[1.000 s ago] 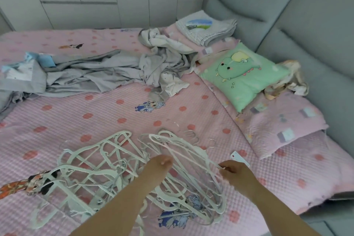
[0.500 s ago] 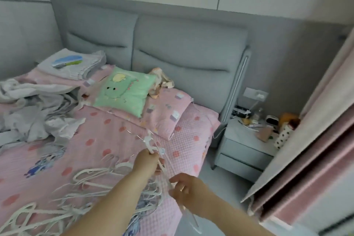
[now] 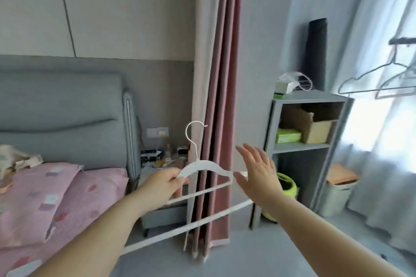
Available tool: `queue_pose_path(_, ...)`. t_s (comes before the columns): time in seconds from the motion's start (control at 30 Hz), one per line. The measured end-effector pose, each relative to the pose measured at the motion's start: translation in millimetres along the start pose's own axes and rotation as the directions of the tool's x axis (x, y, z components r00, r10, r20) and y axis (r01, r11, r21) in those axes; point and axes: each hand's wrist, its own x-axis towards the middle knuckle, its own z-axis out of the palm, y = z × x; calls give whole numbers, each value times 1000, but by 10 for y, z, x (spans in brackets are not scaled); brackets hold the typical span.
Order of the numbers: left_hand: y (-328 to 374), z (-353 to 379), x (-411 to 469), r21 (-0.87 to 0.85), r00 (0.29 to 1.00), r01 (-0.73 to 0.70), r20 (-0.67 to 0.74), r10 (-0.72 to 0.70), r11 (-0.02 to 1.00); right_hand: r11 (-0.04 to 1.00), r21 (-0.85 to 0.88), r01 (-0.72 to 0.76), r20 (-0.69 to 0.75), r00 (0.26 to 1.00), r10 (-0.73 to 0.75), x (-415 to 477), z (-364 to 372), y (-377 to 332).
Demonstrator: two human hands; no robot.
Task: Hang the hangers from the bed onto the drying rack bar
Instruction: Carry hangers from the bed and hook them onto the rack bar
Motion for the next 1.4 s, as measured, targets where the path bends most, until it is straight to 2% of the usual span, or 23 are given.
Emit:
queue_pose_path(0.1,656,512,139,63,988,-138,73,133,988,994,-76,-72,103,991,80,-141,-442,786)
queue_pose_path(0.23,1463,1155,390,116,950,-299,129,284,947,960,96,-263,168,955,245,-438,-1070,1588)
queue_pose_path(0.37,2159,1712,660,268,923,-384,102,370,884,945,105,-309,48,951,305,-564,-1676,2299)
queue_pose_path(0.47,2556,2083,894,330,900,-434,120,419,838,927,139,-348,11,937,350,-513,-2016,2777)
queue_pose_path(0.63,3149,2576,1458,255,864,-503,137,484,826,917,76,-392,-69,915,397,-286,-2327,3494)
queue_pose_path(0.73,3484,2864,1919,242,839,-544,157,521,803,901,-20,-434,-214,882,420,-31,-2499,3946)
queue_pose_path(0.87,3997,3148,2574,329,786,-610,140,602,721,833,-265,-486,-401,841,364,455,-2928,4529)
queue_pose_path(1.0,4595,3381,3172,365,746,-641,85,661,676,743,-368,-558,-593,757,274,802,-3504,5004)
queue_pose_path(1.1,5038,3560,3491,374,724,-656,65,687,656,665,-449,-597,-664,721,199,937,-3882,5308)
queue_pose_path(1.23,5517,3794,3717,400,705,-645,-16,709,651,479,-684,-550,-664,741,-99,1087,-4261,5721)
queue_pose_path(1.33,5795,3950,3832,357,722,-628,-65,689,691,422,-673,-607,-657,753,33,1152,-4492,5829)
queue_pose_path(1.4,5926,4050,3929,358,740,-602,-86,667,714,368,-682,-631,-661,748,58,1169,-4575,5933)
